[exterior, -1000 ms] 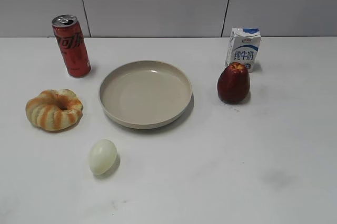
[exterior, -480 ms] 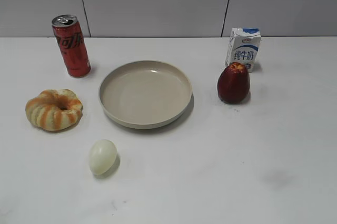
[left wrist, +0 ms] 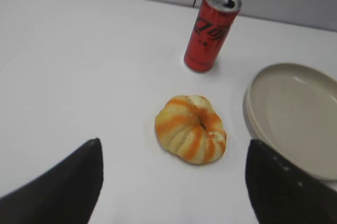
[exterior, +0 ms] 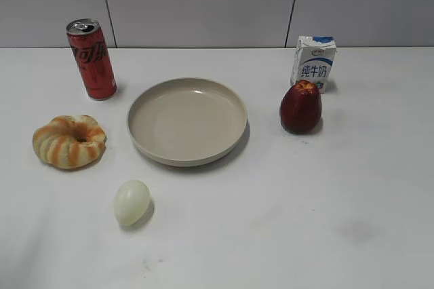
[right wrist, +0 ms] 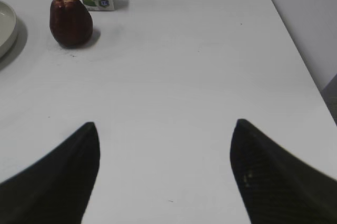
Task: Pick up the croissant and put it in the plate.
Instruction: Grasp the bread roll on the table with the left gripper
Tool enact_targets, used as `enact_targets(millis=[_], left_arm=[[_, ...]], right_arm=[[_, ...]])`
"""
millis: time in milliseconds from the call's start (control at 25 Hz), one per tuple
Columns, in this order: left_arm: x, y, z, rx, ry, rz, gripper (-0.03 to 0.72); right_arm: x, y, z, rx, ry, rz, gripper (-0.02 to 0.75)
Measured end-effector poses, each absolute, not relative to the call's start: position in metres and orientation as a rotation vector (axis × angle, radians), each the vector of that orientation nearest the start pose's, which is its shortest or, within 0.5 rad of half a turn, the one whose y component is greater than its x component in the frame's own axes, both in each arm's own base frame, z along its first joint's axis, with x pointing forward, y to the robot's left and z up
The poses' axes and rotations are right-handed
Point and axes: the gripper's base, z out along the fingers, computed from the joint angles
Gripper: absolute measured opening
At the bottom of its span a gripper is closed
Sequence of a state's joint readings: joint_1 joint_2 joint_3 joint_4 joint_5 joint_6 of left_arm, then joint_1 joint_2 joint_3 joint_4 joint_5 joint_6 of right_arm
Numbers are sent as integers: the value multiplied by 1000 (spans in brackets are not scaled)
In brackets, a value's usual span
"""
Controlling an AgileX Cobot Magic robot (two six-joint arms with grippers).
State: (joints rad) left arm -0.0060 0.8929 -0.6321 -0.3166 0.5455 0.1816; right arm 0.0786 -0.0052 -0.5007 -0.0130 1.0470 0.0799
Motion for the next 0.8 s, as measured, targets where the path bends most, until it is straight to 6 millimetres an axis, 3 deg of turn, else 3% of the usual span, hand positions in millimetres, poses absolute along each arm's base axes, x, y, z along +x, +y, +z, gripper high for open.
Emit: enact_targets(millis=[160, 400, 560, 800], left_arm=[[227, -17, 273, 9, 2426, -237, 625], [300, -21, 229, -6, 2619, -302, 621], [330, -31, 193, 25, 2715, -370, 621], [354, -52, 149, 96, 2817, -397, 617]], right_arm=[[-5, -1, 279, 2, 2026, 85, 584], [-5, -1, 279, 2, 2026, 85, 584], [-5, -1, 279, 2, 2026, 85, 585], [-5, -1, 279, 2, 2026, 85, 585]])
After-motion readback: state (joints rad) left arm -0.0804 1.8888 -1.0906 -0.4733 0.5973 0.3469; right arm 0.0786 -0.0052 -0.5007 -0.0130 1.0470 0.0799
